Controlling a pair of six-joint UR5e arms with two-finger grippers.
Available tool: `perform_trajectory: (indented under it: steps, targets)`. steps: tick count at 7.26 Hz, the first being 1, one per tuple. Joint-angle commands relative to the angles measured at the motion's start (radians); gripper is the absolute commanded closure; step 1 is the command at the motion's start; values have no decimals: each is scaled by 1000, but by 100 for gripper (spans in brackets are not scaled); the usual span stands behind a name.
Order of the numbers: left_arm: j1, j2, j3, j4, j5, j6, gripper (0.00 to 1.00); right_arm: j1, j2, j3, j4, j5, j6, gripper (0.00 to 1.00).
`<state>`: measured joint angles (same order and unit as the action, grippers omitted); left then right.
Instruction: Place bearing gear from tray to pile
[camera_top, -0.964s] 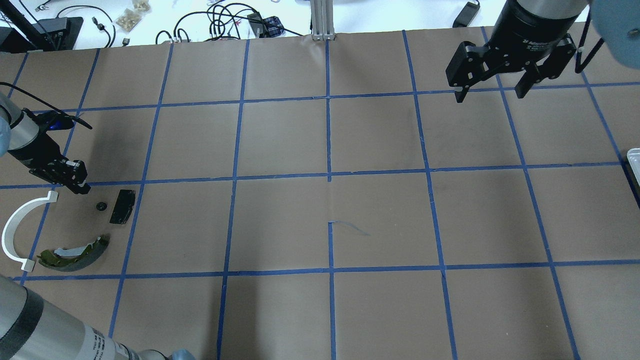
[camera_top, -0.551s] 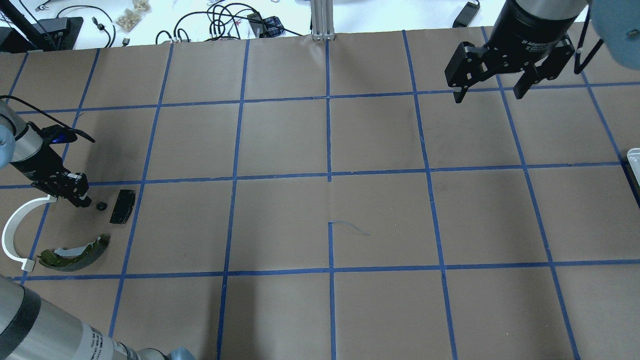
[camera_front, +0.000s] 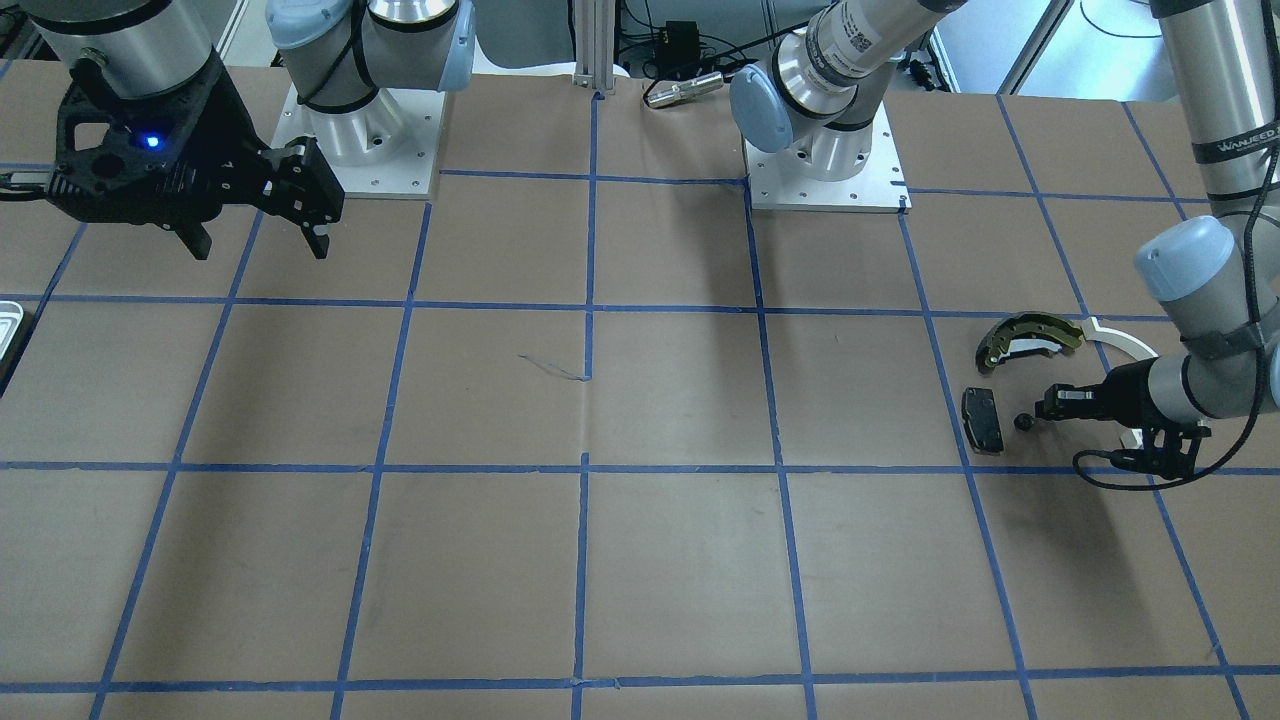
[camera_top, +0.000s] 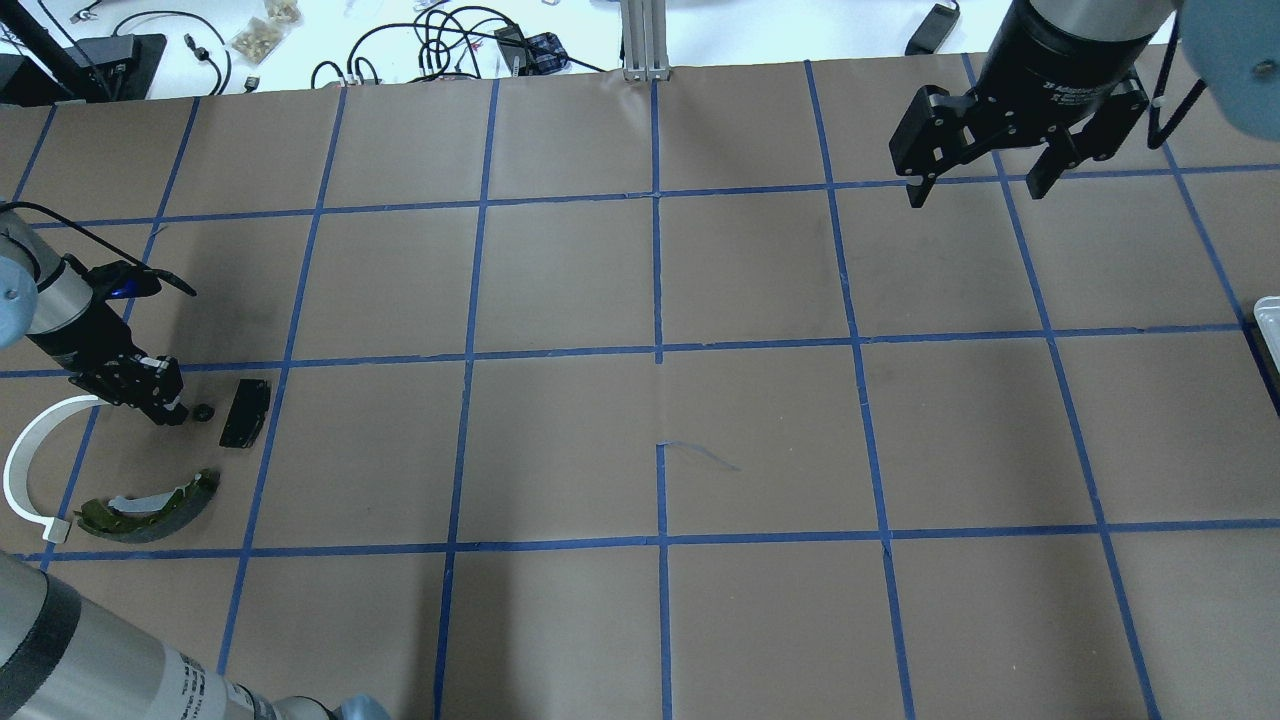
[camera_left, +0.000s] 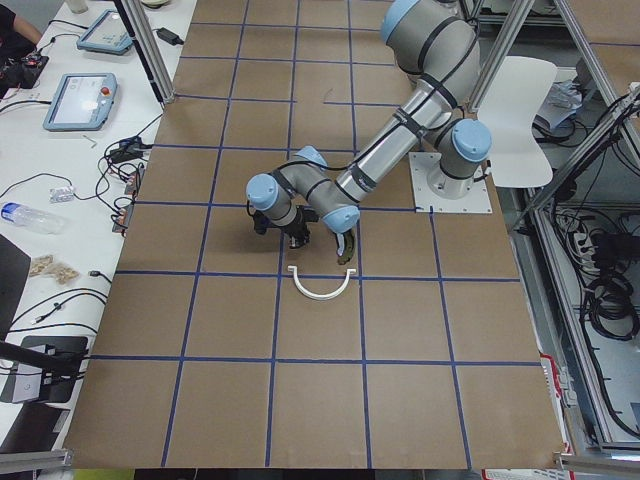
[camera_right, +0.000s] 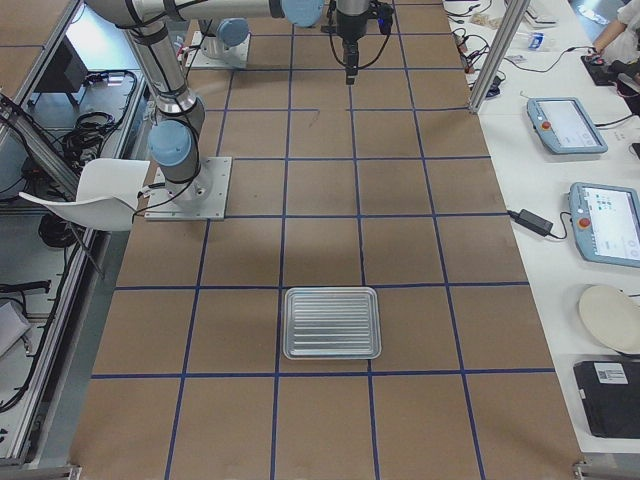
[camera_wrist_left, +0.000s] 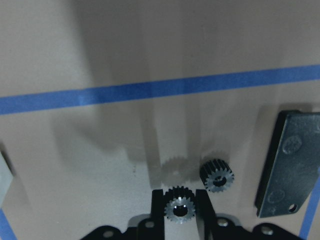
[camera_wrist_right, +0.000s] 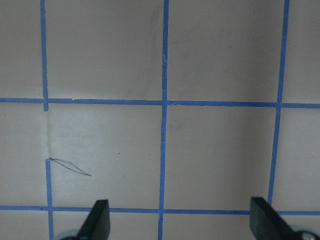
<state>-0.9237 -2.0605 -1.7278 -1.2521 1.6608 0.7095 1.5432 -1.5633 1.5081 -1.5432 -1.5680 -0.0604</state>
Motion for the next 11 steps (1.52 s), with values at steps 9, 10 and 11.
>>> perform_trajectory:
  steps: [9, 10, 11]
  targets:
    - [-257, 117, 396, -332, -12, -269, 0, 0, 0, 1, 5, -1, -2, 0]
    - [-327, 141, 387, -332, -31, -295, 0, -1, 0, 3, 5, -1, -4, 0]
    - [-380, 170, 372, -336, -76, -374, 0, -2, 0, 3, 5, -1, -4, 0]
